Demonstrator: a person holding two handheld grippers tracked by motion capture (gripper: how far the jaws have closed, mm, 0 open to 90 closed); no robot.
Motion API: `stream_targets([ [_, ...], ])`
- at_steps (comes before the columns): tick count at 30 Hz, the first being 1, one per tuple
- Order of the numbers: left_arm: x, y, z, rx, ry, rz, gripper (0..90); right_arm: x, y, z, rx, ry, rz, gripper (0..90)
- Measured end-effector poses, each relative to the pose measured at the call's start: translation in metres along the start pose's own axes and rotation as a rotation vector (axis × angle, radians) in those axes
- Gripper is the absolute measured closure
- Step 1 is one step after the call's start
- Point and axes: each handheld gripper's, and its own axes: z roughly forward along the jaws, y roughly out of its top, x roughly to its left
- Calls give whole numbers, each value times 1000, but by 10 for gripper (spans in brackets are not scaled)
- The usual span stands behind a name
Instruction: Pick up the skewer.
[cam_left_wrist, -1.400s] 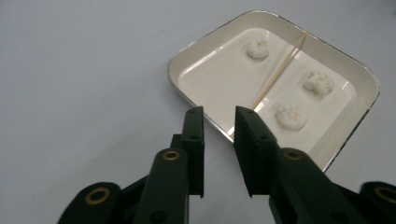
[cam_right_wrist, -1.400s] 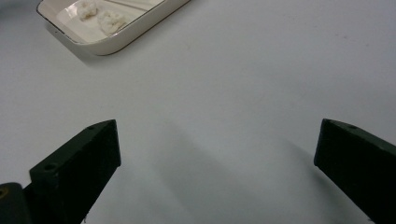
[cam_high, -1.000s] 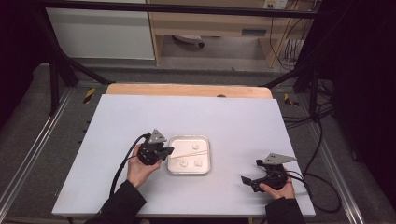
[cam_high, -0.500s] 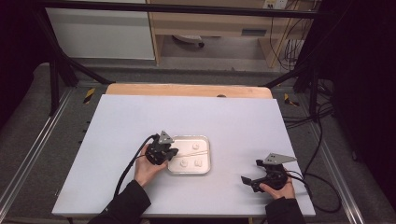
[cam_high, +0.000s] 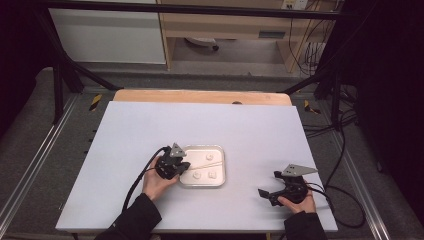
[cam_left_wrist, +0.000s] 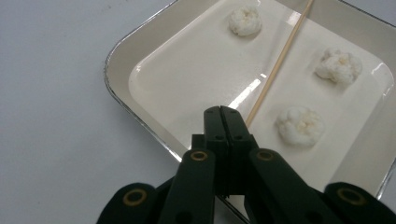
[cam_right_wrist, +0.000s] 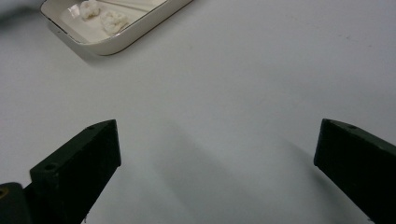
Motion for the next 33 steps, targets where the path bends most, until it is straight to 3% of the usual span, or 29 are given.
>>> stream_targets([
  [8, 2, 6, -9, -25, -9, 26, 865, 0, 0, 0, -1, 1, -2, 12],
  [11, 2, 10, -11, -18, -17, 46, 760, 0, 0, 1, 1, 3, 3, 12],
  [15, 0, 17, -9, -9, -37, 76, 697, 0, 0, 1, -2, 5, 6, 12],
  [22, -5, 27, 1, 28, -64, 125, 690, 0, 0, 1, -1, 8, 6, 12],
  [33, -7, 31, 14, 67, -98, 177, 742, 0, 0, 1, -3, 12, 4, 12],
])
